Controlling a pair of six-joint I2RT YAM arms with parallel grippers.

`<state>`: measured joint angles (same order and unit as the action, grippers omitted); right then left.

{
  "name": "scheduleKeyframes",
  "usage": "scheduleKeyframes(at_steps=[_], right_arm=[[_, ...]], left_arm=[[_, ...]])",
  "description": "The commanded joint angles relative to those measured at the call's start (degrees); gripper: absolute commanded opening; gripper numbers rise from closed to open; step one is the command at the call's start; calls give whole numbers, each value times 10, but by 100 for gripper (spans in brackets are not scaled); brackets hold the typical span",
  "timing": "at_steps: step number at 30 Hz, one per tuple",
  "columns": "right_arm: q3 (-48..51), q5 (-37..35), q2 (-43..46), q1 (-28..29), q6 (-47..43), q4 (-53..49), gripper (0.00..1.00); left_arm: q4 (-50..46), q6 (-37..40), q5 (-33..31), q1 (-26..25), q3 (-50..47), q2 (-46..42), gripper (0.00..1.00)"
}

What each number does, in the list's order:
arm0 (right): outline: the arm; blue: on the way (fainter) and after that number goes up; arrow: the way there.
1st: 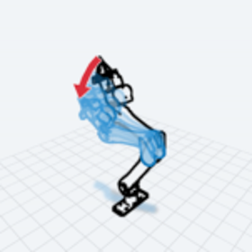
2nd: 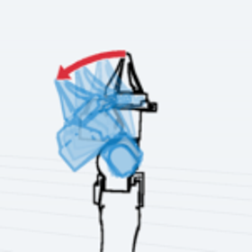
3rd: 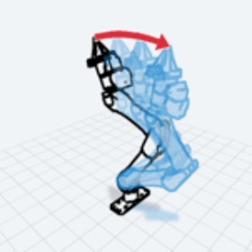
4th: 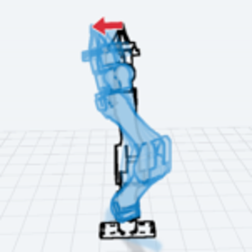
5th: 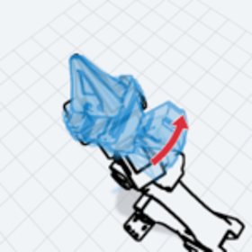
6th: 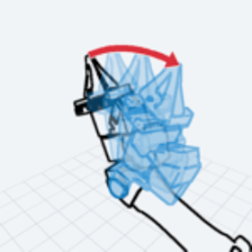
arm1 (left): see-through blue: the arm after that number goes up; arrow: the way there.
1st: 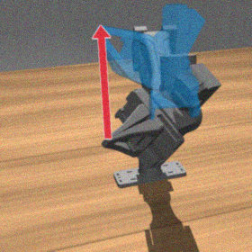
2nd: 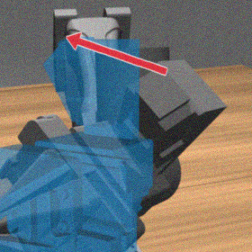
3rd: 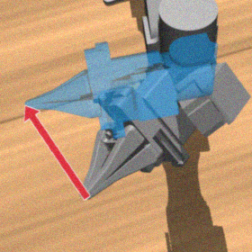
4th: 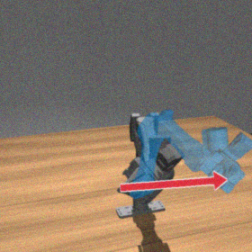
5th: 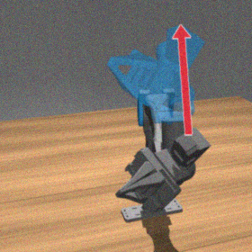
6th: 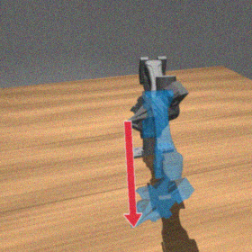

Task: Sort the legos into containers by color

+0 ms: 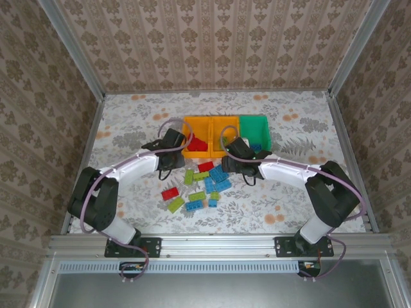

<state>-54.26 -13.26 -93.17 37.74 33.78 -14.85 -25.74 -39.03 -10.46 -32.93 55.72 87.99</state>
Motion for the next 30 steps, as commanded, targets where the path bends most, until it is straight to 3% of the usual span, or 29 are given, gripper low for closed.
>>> scheduleKeyframes(at_steps=[1,9,18,21,26,30], right_arm=[[-15,18,-11,-2,34,13,79],[-29,22,-43,-2,77,24,76],[-57,20,-82,-4,88,18,69],[-66,21,-97,-5,90,13,67],[-67,26,-110,-5,94,17,63],[-66,23,-113,-6,93,13,54]], left_arm=[[0,56,-13,-11,47,-16,27],[14,135,8,-13,159,84,28],[2,137,15,1,254,189,35],[5,118,25,1,254,193,38],[25,106,15,-11,218,168,55],[25,111,7,-17,190,143,60]])
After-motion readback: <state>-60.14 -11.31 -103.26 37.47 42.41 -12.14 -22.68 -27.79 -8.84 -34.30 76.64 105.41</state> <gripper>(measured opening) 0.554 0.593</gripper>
